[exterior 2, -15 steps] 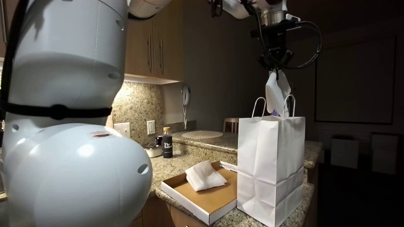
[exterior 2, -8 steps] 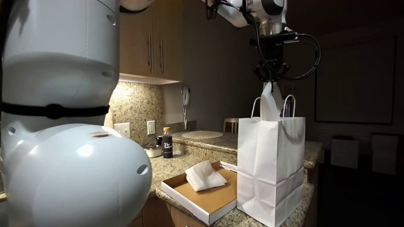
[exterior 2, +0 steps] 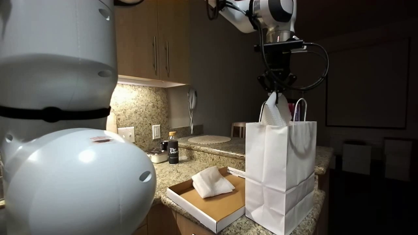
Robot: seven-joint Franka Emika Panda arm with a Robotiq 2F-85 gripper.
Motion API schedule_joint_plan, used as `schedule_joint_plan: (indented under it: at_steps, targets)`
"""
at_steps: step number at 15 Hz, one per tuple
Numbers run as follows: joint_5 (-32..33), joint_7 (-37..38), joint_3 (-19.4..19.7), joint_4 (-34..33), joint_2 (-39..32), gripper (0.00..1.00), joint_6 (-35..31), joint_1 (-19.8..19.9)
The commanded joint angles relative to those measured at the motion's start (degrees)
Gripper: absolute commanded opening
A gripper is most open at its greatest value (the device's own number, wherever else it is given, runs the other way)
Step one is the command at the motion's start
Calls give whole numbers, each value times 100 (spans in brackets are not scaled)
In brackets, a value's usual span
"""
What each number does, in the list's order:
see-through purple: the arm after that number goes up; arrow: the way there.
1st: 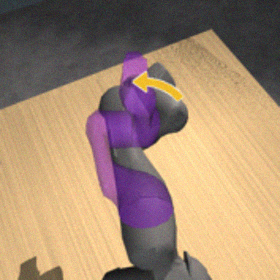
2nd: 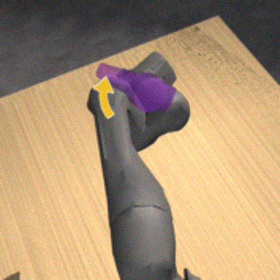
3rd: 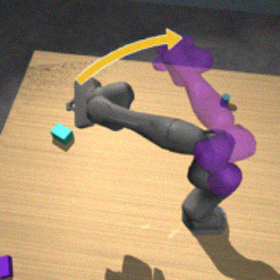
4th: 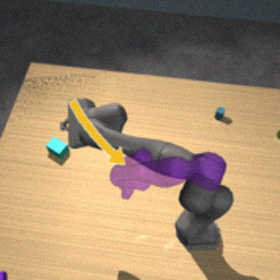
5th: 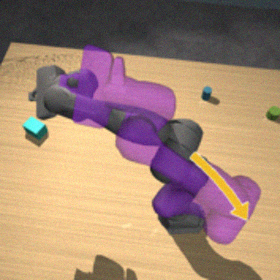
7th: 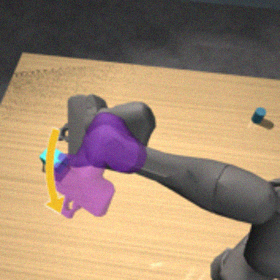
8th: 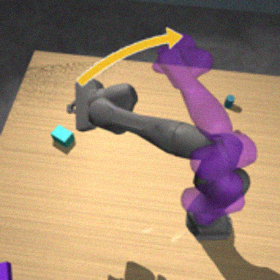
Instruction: Put the white towels inside the bag
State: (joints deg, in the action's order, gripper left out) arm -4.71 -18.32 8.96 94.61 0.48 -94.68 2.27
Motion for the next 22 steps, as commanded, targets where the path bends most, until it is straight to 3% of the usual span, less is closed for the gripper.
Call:
schedule_joint_plan:
  at_steps: [1, 8, 11, 15, 18, 22]
  targets:
    - [-244, 66, -94, 227, 191, 40, -60, 151]
    - [-588, 298, -156, -54, 350, 84, -163, 139]
    - [-471, 213, -448, 136, 768, 100, -259, -98]
    - [-64, 678, -1183, 348, 913, 100, -426, -605]
    - [362, 1416, -1750, 398, 551, 100, -449, -983]
    - [870, 2153, -2162, 702, -170, 100, -425, -1356]
